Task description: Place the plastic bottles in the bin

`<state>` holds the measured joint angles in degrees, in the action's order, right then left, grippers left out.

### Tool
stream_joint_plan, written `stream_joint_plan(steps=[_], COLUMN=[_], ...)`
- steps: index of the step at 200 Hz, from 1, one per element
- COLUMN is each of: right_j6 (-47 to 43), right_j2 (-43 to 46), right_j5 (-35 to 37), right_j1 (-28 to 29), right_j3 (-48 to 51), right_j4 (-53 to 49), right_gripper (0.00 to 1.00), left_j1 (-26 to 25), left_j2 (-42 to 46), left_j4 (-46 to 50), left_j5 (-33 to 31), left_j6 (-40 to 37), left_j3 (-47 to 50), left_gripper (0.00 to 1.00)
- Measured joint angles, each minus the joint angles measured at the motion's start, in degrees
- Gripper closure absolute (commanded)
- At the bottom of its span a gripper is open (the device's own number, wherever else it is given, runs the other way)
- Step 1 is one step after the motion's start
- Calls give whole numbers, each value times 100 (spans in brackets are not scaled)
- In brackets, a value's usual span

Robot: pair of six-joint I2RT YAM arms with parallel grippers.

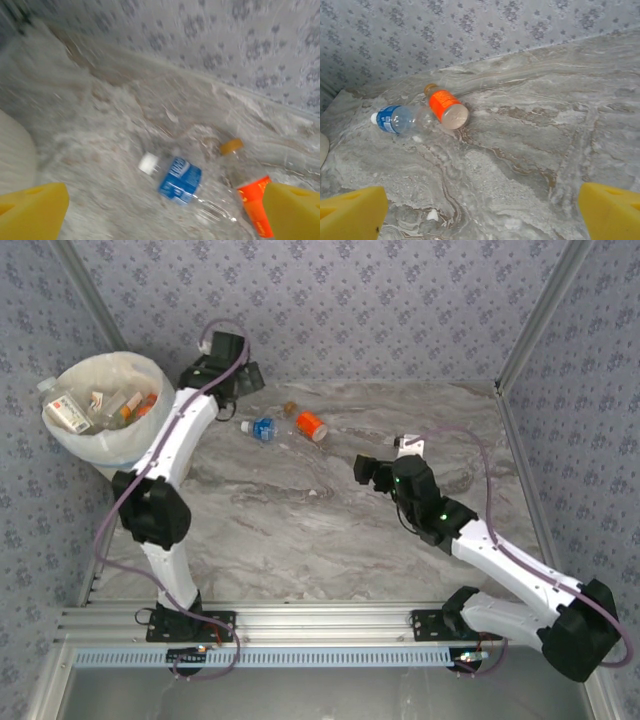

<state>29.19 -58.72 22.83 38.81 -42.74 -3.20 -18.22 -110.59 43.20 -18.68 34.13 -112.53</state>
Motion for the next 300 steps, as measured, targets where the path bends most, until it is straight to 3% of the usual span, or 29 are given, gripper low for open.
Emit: stream_joint_plan(steps=[30, 61, 114, 148, 204, 253, 281, 300], right_j6=[118, 155, 170, 177, 212, 216, 251, 258], right_j2=[249, 472, 839, 1075, 1303, 1333, 1346, 1353], right_j5=[83, 144, 219, 289, 343, 345, 348, 354], right_j1=[-101, -136, -195, -210, -284, -306, -321, -332], right_j3=[164, 221, 315, 424, 518, 538, 544, 544], right_j4=[-221, -442, -761, -914, -1060, -1154, -1165, -1165], right_gripper=[0, 0, 0, 0, 0, 0, 0, 0], left_j1=[-136, -118, -103, -105, -142, -197, -208, -212], left_j2=[-761, -1773, -2942, -3292, -3591, -3563, -3110, -2675], left_j4=[68, 503, 1113, 1316, 1541, 1134, 457, -197], left_j5=[140, 133, 138, 208, 459, 601, 743, 809], left_j6=[1108, 1947, 2566, 2846, 3213, 2857, 2275, 1805], left_j3=[-79, -855, -2441, -2771, -2640, -2011, -1204, -396], left_gripper=[1, 1, 1, 1, 2, 18, 36, 39])
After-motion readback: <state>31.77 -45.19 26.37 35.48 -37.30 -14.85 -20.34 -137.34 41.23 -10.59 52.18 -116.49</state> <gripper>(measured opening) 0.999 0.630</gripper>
